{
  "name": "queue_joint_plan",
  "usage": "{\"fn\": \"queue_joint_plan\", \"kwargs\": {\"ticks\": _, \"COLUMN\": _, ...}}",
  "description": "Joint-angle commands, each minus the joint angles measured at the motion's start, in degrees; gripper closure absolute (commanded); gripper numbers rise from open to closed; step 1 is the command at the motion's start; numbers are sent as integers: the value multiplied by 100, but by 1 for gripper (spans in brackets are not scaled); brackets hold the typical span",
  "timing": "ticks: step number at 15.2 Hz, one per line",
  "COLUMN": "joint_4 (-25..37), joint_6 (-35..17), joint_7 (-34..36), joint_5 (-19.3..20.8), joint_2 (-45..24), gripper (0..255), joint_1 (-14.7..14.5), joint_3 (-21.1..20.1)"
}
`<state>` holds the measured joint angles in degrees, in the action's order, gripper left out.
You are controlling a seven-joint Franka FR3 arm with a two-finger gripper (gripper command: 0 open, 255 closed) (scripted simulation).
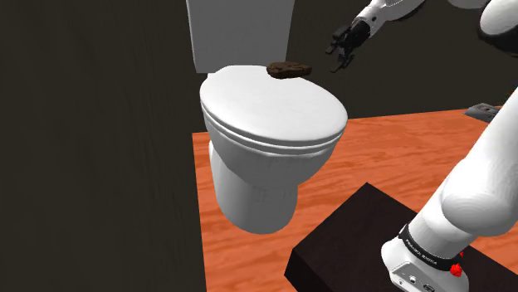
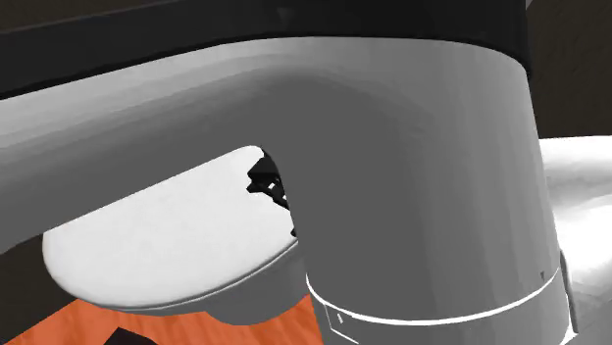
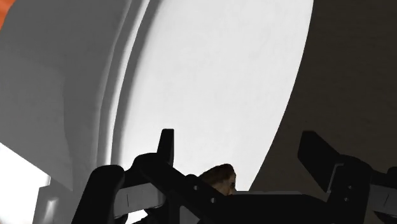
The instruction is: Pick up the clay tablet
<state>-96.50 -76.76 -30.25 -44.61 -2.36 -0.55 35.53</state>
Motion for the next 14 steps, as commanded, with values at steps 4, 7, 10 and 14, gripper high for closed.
{"fn": "queue_joint_plan", "kwargs": {"ticks": 4, "joint_4": 1237, "joint_6": 1252, "joint_7": -240, "joint_5": -2232, "joint_2": -1849, "gripper": 0, "joint_1": 917, "joint_3": 107}}
{"fn": "queue_joint_plan", "kwargs": {"ticks": 7, "joint_4": 1962, "joint_6": 1741, "joint_7": 8, "joint_5": -3426, "joint_2": -2830, "gripper": 0, "joint_1": 1591, "joint_3": -236}}
{"fn": "queue_joint_plan", "kwargs": {"ticks": 10, "joint_4": 2562, "joint_6": 1949, "joint_7": 336, "joint_5": -4297, "joint_2": -3569, "gripper": 0, "joint_1": 2086, "joint_3": -627}}
{"fn": "queue_joint_plan", "kwargs": {"ticks": 14, "joint_4": 2412, "joint_6": 1900, "joint_7": 93, "joint_5": -4212, "joint_2": -3645, "gripper": 0, "joint_1": 2052, "joint_3": -624}}
